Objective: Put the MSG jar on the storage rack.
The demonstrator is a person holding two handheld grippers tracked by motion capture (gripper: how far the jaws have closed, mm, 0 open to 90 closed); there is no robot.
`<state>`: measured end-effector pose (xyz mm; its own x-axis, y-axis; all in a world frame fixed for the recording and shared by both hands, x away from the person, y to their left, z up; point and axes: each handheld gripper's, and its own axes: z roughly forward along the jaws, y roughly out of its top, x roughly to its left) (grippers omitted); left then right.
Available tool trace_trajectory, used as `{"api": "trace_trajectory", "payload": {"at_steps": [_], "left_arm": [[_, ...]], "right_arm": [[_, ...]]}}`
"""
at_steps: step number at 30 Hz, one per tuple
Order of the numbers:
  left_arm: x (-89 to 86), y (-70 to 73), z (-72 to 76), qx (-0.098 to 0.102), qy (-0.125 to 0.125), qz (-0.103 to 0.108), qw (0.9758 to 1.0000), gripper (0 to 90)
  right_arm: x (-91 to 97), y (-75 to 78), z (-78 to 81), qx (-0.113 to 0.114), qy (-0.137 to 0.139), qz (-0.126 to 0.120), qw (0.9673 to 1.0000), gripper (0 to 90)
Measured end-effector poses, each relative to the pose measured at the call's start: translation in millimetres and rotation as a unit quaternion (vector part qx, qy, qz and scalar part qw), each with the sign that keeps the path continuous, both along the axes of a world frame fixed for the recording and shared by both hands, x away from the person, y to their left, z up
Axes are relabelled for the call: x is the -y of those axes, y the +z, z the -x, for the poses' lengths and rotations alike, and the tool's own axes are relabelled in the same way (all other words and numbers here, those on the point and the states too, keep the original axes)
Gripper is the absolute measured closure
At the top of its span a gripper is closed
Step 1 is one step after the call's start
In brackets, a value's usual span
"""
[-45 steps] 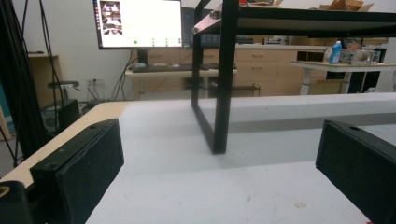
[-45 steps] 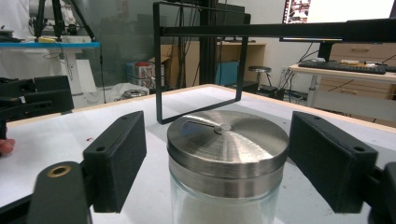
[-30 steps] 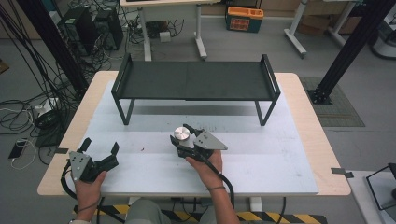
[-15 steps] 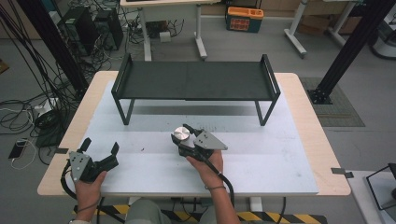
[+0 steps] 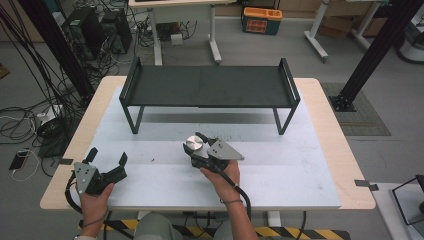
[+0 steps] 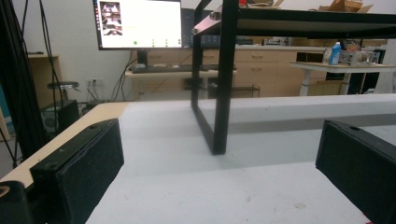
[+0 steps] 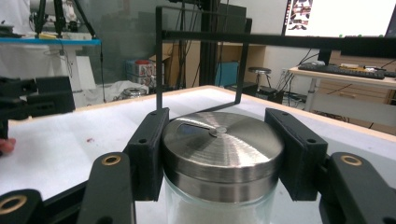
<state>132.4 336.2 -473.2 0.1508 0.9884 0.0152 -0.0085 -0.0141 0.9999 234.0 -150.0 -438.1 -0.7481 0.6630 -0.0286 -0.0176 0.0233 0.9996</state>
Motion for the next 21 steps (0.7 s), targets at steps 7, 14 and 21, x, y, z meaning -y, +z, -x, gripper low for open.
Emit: {"api": "trace_trajectory", "payload": {"at_steps": [7,14,21], "left_arm": [[0.1,0.1,0.0,0.000,0.000,0.000,1.0000,1.2],[0.0,0.6,-0.2,-0.002,0.000,-0.001,1.0000,1.2],[0.1,1.0,-0.3,-0.003,0.001,0.000,1.0000,1.2]], "right_arm": [[6.7,19.3,2.1,-0.001,0.000,-0.013,0.9999,42.3],[18.0,47.5,5.1,0.005,-0.006,-0.023,0.9997,42.3],[29.6,82.5,2.7,0.024,-0.016,-0.019,0.9994,42.4]]}}
